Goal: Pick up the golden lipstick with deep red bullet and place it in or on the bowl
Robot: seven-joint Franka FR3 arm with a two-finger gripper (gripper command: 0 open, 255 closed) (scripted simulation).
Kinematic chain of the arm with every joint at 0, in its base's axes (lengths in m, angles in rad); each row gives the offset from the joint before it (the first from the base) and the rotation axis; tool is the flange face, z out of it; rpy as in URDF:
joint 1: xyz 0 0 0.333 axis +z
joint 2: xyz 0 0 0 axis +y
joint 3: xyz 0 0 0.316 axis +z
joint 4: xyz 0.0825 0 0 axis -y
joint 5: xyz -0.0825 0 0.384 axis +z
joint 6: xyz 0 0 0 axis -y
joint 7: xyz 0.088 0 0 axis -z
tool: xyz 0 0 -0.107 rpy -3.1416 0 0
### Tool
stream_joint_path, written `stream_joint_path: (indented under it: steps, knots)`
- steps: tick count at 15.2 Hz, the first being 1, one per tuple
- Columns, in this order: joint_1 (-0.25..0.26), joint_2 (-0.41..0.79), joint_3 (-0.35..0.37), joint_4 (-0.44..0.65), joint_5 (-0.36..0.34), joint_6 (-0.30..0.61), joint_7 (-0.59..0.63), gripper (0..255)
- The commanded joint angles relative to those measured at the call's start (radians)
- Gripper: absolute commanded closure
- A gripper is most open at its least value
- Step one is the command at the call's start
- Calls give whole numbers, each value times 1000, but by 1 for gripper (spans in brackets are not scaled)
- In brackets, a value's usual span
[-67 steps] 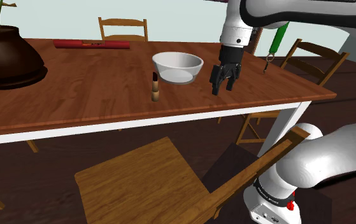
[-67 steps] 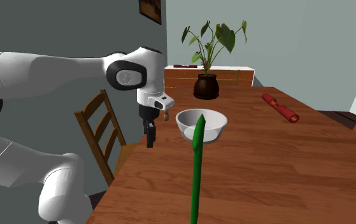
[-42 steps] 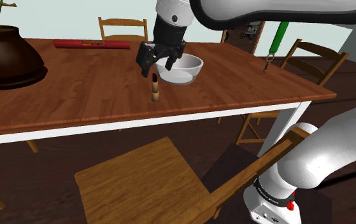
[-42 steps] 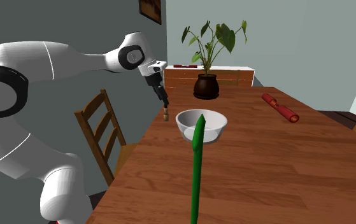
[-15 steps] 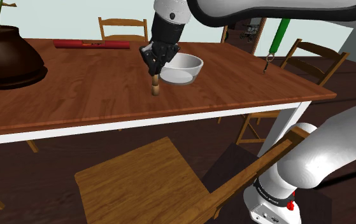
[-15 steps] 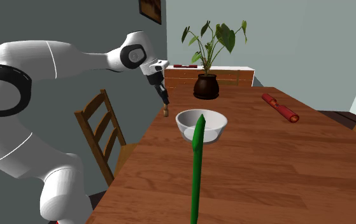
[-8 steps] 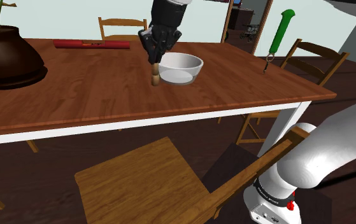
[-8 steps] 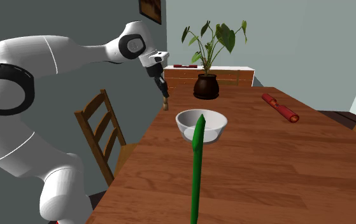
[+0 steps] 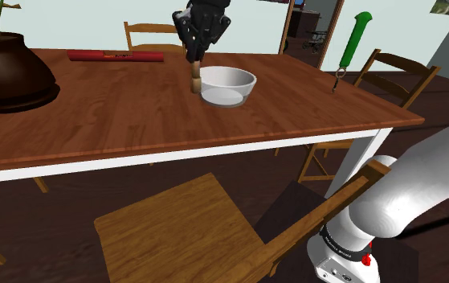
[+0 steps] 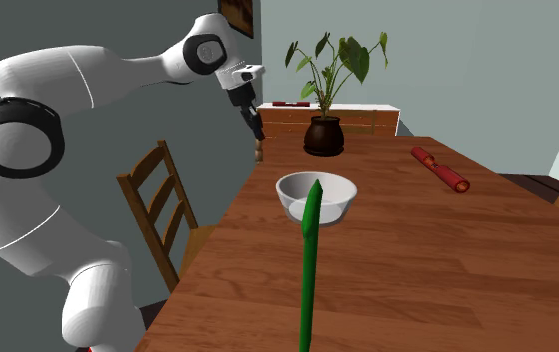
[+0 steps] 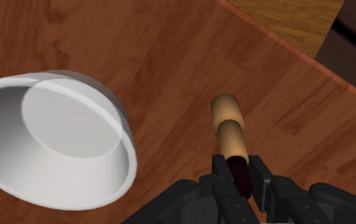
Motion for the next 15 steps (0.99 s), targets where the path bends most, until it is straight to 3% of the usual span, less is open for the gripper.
stream_joint_path:
  steps: [1, 9, 15]
  knots:
    - [-4, 16, 0, 42, -4, -27, -3, 255]
    - [-12, 75, 12, 200, -22, -129, -2, 255]
    - [-51, 99, -96, 239, -11, -135, -148, 255]
